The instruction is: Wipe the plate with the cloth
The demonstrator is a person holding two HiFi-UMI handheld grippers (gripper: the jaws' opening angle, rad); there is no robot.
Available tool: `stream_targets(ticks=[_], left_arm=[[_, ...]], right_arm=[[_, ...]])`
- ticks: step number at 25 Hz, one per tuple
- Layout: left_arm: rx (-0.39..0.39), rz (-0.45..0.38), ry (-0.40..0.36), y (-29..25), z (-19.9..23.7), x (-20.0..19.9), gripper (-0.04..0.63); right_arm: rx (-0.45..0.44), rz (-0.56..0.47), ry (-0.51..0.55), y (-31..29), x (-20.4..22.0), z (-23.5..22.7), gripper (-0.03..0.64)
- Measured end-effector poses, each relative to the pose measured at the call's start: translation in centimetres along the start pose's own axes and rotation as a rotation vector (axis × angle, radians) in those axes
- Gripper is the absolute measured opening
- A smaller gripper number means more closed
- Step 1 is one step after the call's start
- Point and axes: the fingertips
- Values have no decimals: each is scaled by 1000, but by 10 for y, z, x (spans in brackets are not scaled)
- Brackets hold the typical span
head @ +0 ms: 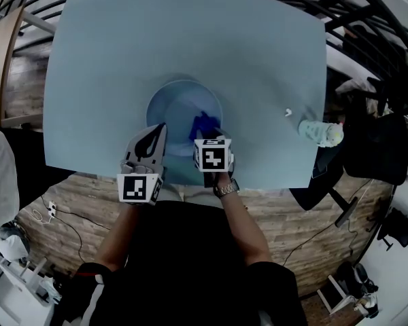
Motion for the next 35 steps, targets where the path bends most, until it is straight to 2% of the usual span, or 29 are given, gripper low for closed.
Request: stream_targets(ticks=[17,35], left_arm=[[-69,-9,16,21,5,8,2],[-86,9,36,14,50,8,1]], right_arm=[[-105,34,64,-7,21,43,120],[-218,42,111,-27,-2,106,120]])
Point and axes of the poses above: the fingertips, and each gripper's own axes: y backward along the fingers, z to its left, x out of its underside, and after that the axes turned 3 degrees about y, right-handed
